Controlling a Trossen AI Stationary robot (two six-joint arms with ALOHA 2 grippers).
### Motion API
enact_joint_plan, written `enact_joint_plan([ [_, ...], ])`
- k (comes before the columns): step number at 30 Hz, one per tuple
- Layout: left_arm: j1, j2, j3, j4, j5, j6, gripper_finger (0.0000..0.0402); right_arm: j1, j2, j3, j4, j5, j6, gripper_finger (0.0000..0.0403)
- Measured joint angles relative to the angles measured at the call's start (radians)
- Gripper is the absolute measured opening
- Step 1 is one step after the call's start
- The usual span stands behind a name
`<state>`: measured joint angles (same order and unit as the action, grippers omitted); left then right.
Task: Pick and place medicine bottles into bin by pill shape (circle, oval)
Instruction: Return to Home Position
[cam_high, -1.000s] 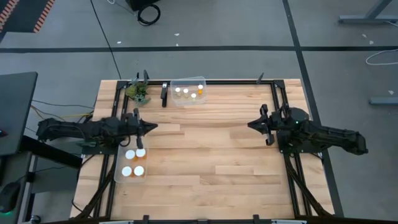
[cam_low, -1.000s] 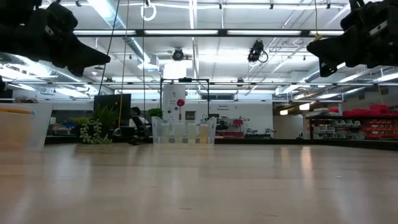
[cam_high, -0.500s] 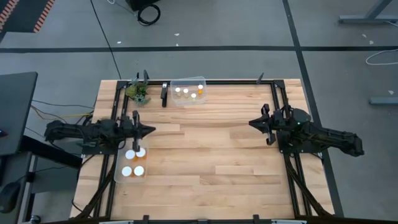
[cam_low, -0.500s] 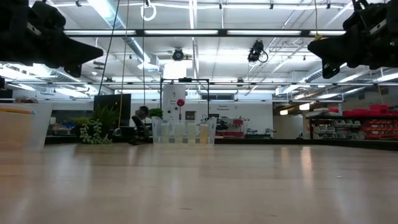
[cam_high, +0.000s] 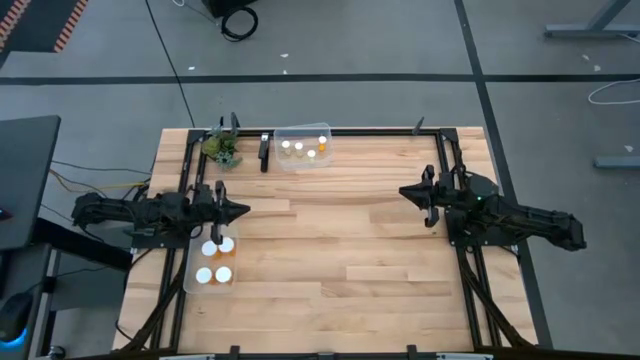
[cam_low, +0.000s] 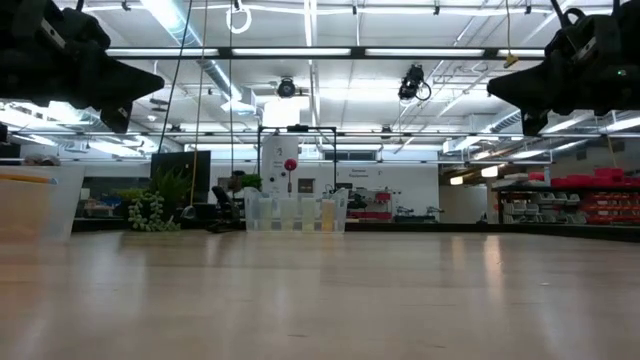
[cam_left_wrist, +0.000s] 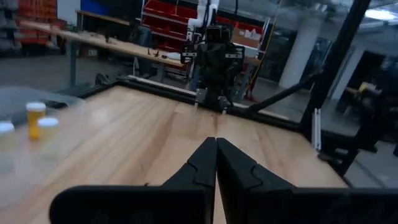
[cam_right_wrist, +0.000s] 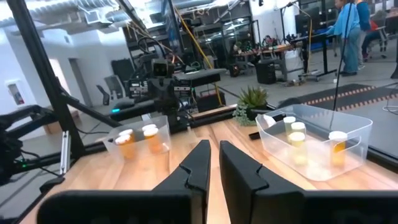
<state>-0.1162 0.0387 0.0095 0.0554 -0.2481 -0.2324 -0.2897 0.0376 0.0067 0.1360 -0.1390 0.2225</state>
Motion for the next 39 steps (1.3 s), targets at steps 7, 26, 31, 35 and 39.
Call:
enact_joint_plan([
  [7,0.0,0.0,-0.001,0.001,0.0,-0.013,0.0013,0.0,0.0,0.0,0.0,0.0,-0.002,0.0041],
  [26,0.0,0.0,-0.001,0.002,-0.001,-0.018,0.0026,0.0,0.0,0.0,0.0,0.0,-0.003,0.0041],
  [31,0.0,0.0,-0.001,0.002,-0.001,-0.018,0.0018,0.0,0.0,0.0,0.0,0.0,-0.003,0.0041],
  [35,0.0,0.0,-0.001,0.002,-0.001,-0.018,0.0017,0.0,0.0,0.0,0.0,0.0,-0.003,0.0041],
  [39,0.0,0.0,-0.001,0.002,-0.001,-0.018,0.0024,0.0,0.0,0.0,0.0,0.0,-0.003,0.0041],
])
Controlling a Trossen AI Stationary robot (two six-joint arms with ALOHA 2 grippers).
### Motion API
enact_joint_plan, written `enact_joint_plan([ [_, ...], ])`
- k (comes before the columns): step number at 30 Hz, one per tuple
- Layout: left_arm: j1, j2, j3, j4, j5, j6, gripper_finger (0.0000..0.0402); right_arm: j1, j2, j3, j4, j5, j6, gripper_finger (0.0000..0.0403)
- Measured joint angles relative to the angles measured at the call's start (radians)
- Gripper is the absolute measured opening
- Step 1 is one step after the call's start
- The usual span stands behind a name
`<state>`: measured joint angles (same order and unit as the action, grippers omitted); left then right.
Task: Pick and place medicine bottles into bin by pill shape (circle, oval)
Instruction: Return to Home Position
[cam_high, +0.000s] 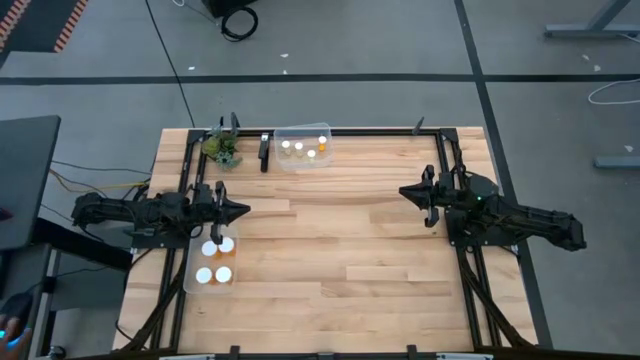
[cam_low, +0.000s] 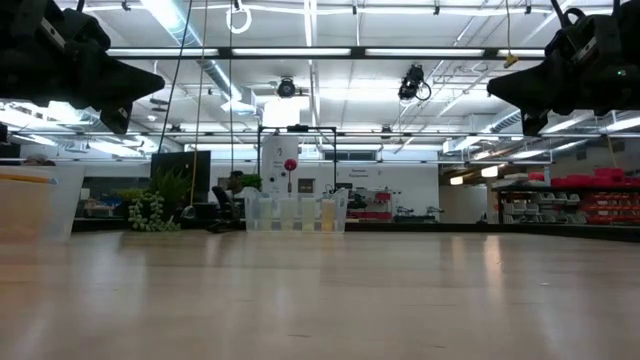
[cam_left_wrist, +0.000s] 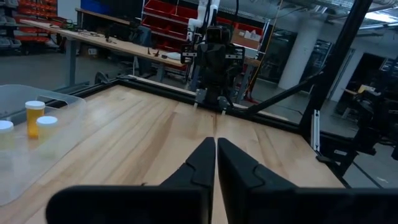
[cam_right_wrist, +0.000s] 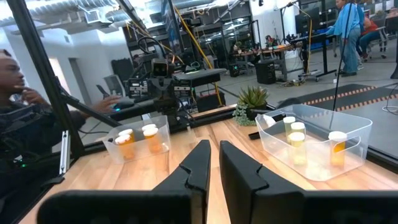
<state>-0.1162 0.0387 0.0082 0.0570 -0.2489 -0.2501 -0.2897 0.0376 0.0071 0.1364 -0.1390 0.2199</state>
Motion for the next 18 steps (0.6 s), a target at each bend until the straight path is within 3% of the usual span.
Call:
enact_joint_plan([
  [18,0.0,0.0,0.0,0.0,0.0,0.0,0.0021,0.0,0.0,0.0,0.0,0.0,0.0,0.0041],
])
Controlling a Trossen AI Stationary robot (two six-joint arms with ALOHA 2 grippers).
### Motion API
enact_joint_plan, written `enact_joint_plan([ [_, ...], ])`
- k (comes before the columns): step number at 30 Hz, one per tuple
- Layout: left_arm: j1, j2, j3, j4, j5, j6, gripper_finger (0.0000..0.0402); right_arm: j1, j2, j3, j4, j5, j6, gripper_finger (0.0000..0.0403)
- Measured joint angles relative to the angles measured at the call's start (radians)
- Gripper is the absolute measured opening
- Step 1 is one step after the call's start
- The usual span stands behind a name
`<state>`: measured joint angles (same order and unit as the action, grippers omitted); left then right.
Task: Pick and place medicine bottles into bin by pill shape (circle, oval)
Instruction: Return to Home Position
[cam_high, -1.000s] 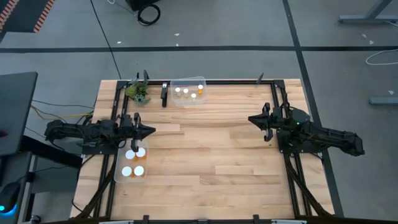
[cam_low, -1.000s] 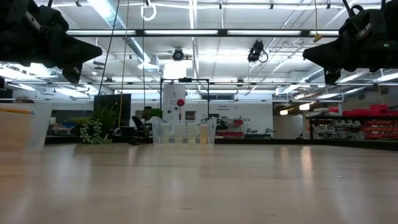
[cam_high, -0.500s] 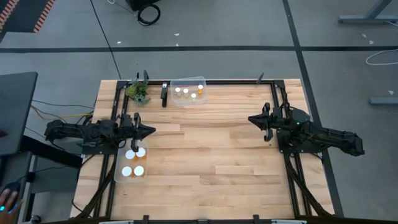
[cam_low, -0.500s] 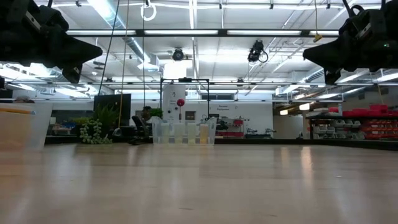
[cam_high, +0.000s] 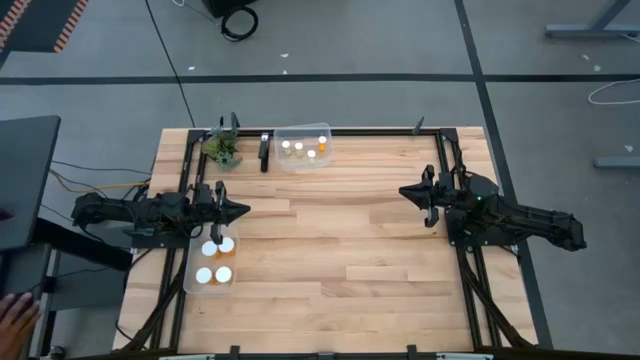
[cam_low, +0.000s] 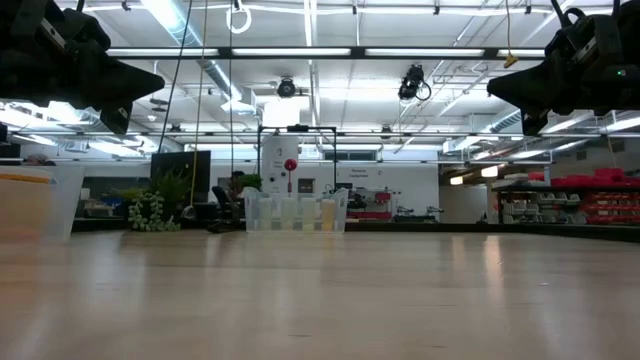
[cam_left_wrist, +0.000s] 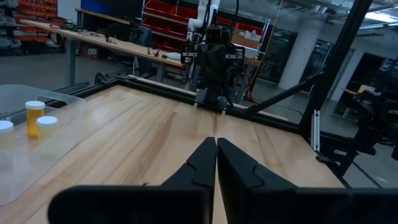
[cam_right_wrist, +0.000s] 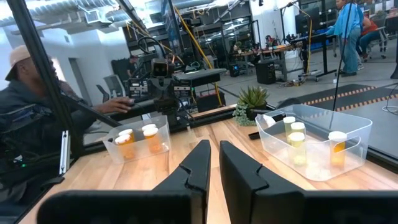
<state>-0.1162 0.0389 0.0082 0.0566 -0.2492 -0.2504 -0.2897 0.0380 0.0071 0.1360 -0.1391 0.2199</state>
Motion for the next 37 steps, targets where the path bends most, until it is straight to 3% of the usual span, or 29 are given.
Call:
enact_joint_plan([
  [8,0.0,0.0,0.0,0.0,0.0,0.0,0.0034,0.0,0.0,0.0,0.0,0.0,0.0,0.0041],
  [37,0.0,0.0,0.0,0.0,0.0,0.0,0.0024,0.0,0.0,0.0,0.0,0.0,0.0,0.0041],
])
